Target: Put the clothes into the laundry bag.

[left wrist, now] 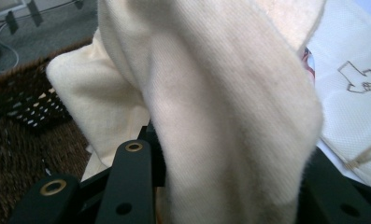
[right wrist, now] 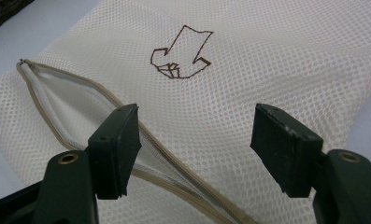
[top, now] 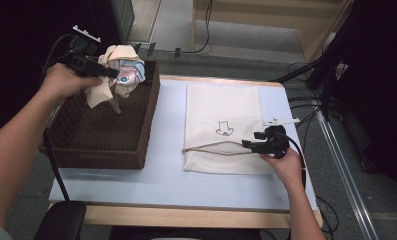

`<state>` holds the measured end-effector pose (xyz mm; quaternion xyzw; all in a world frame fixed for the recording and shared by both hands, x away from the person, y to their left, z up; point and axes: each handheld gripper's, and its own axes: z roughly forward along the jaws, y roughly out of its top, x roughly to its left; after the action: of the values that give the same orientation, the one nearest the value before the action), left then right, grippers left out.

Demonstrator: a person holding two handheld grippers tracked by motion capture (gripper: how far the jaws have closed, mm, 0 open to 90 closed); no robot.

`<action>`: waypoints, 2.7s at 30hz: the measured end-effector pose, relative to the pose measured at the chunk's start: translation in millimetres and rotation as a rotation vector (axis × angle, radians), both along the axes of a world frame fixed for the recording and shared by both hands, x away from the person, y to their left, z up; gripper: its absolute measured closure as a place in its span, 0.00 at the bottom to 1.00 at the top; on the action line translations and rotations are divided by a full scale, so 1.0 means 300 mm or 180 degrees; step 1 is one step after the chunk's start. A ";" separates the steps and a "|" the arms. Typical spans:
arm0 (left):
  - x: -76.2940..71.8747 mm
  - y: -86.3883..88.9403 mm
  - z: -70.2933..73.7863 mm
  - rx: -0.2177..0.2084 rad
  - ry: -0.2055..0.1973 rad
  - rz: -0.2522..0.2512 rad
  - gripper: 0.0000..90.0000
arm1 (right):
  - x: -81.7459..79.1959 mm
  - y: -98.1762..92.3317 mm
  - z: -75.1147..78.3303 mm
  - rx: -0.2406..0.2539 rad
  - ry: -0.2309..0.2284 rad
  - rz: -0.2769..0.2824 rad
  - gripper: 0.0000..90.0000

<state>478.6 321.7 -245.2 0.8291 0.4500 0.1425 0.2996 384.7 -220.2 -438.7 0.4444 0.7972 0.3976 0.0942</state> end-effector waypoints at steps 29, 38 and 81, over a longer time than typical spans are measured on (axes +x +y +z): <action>-0.158 -0.197 0.237 -0.0143 -0.0057 -0.1118 0.68 | -0.004 -0.004 0.005 0.0048 0.0002 0.0014 0.41; -0.205 -0.304 0.266 -0.0134 -0.0101 -0.1334 0.68 | -0.007 -0.006 0.009 0.0060 -0.0005 0.0018 0.42; -0.465 -0.684 0.087 -0.0451 0.0240 -0.2232 0.68 | -0.015 -0.010 0.021 0.0087 -0.0057 0.0036 0.44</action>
<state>339.2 116.4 -219.0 0.9149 0.1578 -0.0312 0.3702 380.3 -223.2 -432.5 0.4376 0.7933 0.4129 0.0930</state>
